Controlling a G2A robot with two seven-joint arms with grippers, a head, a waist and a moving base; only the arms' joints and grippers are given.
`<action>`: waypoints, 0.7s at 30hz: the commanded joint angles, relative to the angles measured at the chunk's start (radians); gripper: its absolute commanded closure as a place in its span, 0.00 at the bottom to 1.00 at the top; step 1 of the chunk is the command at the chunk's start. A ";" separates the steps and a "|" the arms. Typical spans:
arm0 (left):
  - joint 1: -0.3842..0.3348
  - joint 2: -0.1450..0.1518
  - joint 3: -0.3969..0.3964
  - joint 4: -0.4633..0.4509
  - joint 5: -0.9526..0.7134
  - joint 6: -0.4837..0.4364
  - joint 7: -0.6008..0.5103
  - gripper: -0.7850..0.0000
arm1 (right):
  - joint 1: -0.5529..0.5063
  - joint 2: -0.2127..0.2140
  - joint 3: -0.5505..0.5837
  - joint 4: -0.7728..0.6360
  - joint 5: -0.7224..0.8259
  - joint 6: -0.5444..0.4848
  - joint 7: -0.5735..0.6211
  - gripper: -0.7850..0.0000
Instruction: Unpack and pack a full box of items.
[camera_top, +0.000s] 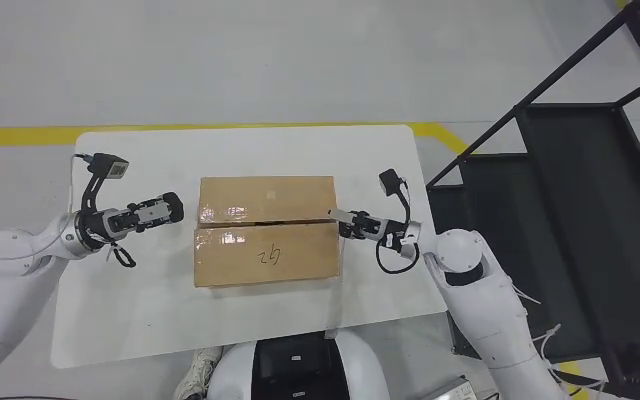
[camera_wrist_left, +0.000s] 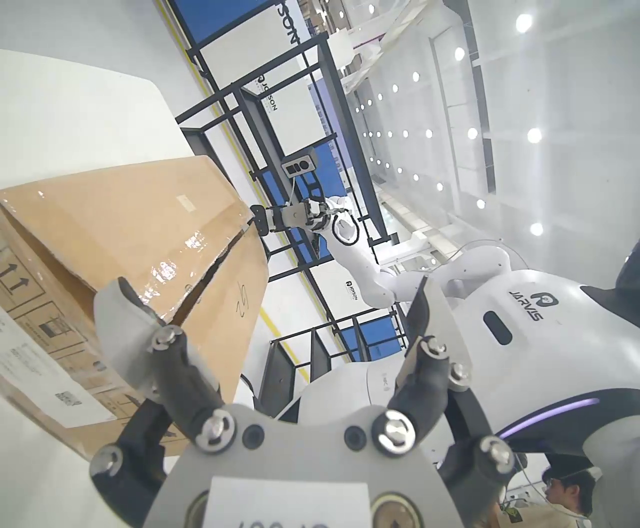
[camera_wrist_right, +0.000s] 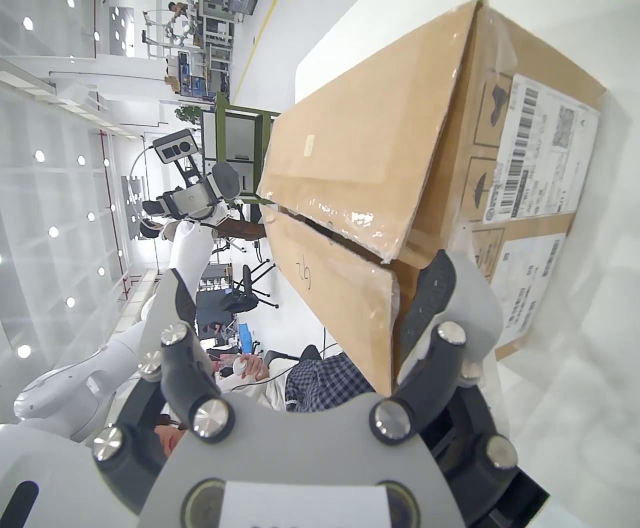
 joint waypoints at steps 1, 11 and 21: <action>0.000 0.000 0.000 0.000 0.000 0.000 0.000 0.00 | -0.007 0.002 0.008 -0.007 0.006 -0.012 -0.003 0.00; 0.000 0.000 0.000 0.000 0.000 0.000 0.000 0.00 | 0.001 0.006 -0.039 0.025 0.015 -0.009 0.031 0.00; 0.000 0.000 0.000 0.000 0.000 0.000 0.000 0.00 | -0.049 0.022 0.012 -0.022 0.218 -0.053 0.189 0.00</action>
